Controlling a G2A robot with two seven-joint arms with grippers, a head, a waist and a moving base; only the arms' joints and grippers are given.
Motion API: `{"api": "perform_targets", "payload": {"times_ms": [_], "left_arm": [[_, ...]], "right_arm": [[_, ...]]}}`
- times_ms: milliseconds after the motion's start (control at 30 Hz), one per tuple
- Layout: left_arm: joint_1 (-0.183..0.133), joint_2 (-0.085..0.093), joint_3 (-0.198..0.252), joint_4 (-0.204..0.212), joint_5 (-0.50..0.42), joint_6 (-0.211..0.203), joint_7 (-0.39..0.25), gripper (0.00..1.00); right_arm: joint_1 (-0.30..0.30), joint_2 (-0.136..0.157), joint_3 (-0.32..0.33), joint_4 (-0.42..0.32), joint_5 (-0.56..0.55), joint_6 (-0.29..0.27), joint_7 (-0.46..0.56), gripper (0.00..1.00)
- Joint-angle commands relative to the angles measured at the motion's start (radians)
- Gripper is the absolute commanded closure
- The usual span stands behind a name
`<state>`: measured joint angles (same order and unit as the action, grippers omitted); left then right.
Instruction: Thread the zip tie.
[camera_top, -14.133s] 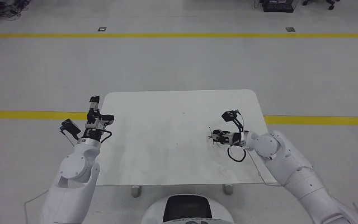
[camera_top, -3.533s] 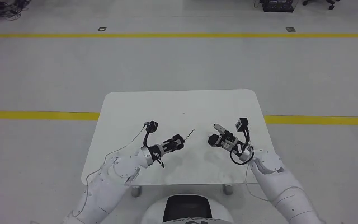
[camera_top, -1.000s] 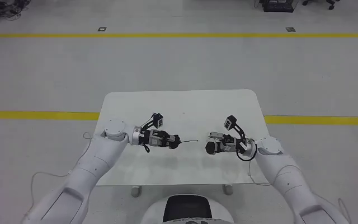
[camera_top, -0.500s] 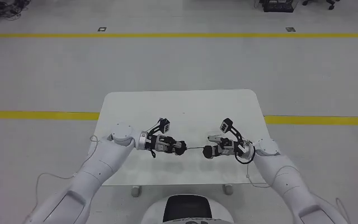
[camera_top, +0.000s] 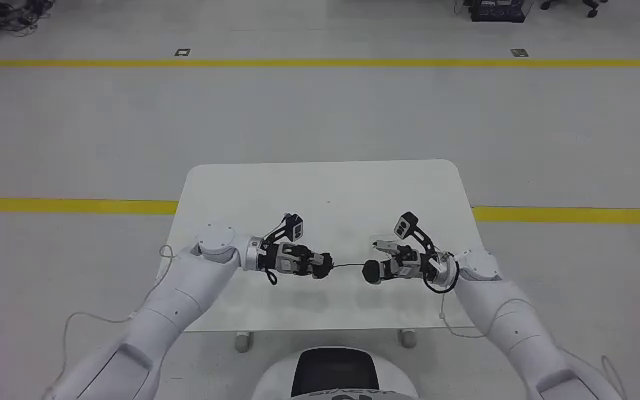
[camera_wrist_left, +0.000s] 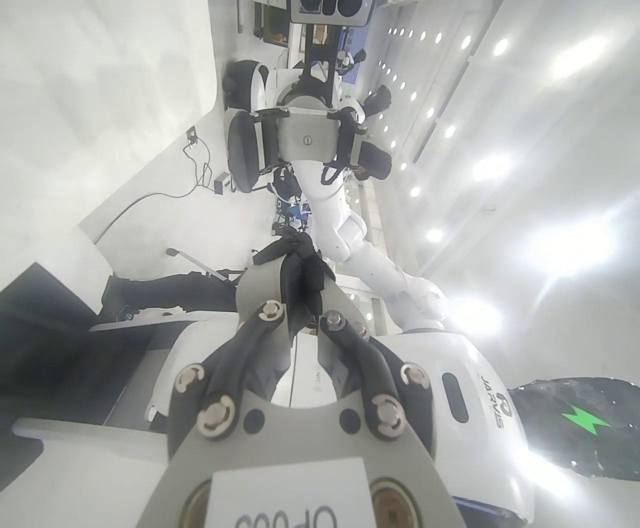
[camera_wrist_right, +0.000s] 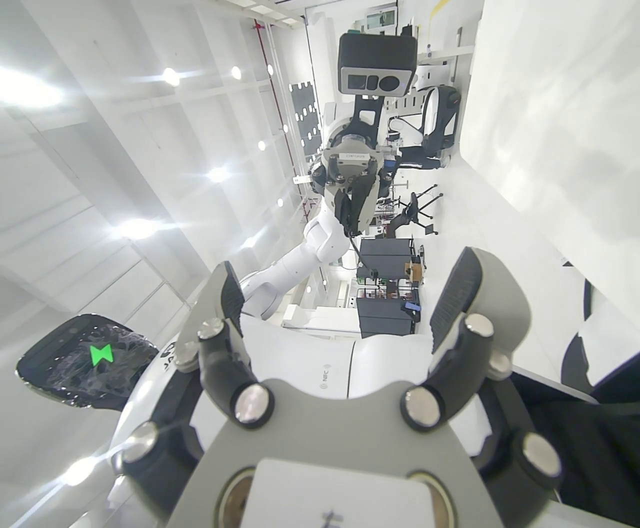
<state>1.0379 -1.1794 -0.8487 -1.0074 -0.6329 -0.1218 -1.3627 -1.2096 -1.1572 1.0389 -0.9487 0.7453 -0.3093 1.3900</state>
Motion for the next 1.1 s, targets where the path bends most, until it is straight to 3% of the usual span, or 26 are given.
{"api": "perform_targets", "payload": {"times_ms": [0,633,1000,1067], "left_arm": [[0.000,0.001,0.002,0.000,-0.004,-0.001,-0.001,1.00],[-0.006,0.007,0.028,0.003,-0.011,-0.001,0.008,1.00],[-0.006,0.010,0.038,0.009,-0.024,-0.003,0.015,1.00],[-0.007,0.010,0.040,0.010,-0.024,-0.003,0.015,1.00]], "right_arm": [[0.004,0.007,-0.014,0.001,0.015,-0.004,0.000,0.52],[0.049,0.044,-0.129,0.027,0.090,-0.031,0.000,0.79],[0.051,0.060,-0.152,0.021,0.109,-0.031,0.000,0.80],[0.051,0.062,-0.155,0.019,0.111,-0.031,0.000,0.84]]}}
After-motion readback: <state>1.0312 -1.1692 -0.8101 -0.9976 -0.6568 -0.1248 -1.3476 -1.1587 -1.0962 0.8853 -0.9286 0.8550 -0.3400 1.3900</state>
